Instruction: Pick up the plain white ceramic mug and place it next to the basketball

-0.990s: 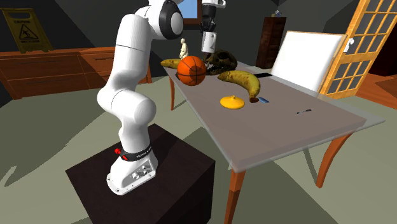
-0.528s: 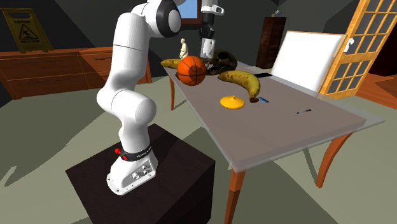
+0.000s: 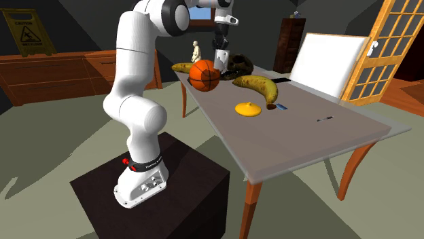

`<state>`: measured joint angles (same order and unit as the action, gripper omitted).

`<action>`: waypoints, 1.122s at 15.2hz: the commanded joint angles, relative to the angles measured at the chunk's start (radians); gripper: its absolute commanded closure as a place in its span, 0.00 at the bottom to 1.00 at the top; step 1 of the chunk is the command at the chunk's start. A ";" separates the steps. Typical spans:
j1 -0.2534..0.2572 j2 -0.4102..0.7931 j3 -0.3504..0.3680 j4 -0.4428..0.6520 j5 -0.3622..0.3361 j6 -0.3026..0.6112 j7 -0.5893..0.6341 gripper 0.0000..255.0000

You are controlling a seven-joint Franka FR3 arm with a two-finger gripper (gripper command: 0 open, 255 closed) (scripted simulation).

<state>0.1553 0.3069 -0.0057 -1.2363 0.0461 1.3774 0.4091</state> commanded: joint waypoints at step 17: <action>0.003 -0.038 0.000 -0.298 -0.001 0.260 -0.009 1.00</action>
<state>0.1579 0.2702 -0.0054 -1.5206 0.0455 1.6249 0.4006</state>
